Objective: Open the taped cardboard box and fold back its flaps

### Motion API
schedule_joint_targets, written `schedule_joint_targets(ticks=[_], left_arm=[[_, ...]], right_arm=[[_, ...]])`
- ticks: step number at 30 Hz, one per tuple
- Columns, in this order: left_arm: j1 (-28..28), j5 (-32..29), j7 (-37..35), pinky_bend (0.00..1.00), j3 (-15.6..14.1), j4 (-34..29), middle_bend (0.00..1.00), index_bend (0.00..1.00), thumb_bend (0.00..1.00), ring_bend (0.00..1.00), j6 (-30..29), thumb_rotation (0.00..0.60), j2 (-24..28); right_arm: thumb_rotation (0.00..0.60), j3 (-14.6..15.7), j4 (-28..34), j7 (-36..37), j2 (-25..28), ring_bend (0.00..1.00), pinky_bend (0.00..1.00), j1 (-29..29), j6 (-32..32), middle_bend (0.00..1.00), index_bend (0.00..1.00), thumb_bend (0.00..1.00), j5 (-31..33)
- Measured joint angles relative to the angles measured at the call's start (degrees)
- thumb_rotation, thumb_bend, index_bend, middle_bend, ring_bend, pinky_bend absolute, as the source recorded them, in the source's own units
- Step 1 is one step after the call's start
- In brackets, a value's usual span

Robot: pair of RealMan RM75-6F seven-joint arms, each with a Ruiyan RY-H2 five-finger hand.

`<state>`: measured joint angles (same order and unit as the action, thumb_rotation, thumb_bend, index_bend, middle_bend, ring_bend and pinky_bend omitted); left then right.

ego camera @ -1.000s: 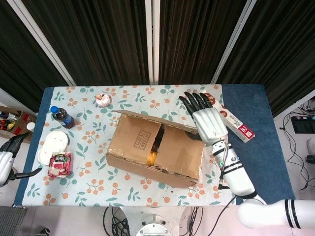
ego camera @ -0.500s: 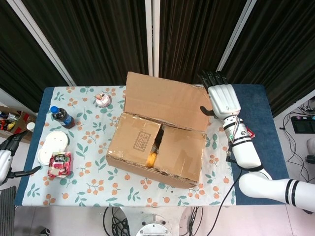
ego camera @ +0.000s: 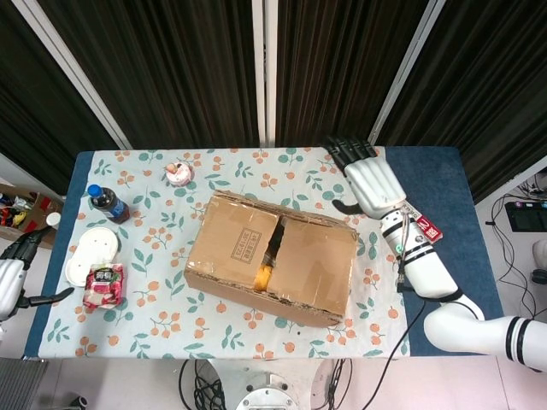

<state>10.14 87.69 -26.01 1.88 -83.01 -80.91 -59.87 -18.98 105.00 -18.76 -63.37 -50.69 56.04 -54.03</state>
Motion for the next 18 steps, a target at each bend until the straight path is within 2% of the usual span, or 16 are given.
schedule_joint_targets(ticks=[4, 10, 18], left_arm=[[-0.3, -0.2, 0.0, 0.17, -0.1, 0.2, 0.1, 0.03, 0.0, 0.08, -0.2, 0.514, -0.1], [-0.8, -0.7, -1.2, 0.17, 0.0, 0.7, 0.1, 0.03, 0.0, 0.08, -0.4, 0.522, -0.1], [-1.5, -1.2, -3.0, 0.17, 0.1, 2.8, 0.1, 0.03, 0.0, 0.08, -0.9, 0.513, -0.4]], right_arm=[[0.6, 0.9, -0.3, 0.0, -2.2, 0.0, 0.0, -2.4, -3.4, 0.0, 0.0, 0.08, -2.6], [0.6, 2.0, -2.2, -0.5, -7.5, 0.0, 0.0, -6.9, -8.4, 0.0, 0.0, 0.06, -1.9], [0.6, 4.7, -3.6, -3.1, -11.7, 0.0, 0.0, -9.8, -9.8, 0.0, 0.0, 0.06, -0.3]])
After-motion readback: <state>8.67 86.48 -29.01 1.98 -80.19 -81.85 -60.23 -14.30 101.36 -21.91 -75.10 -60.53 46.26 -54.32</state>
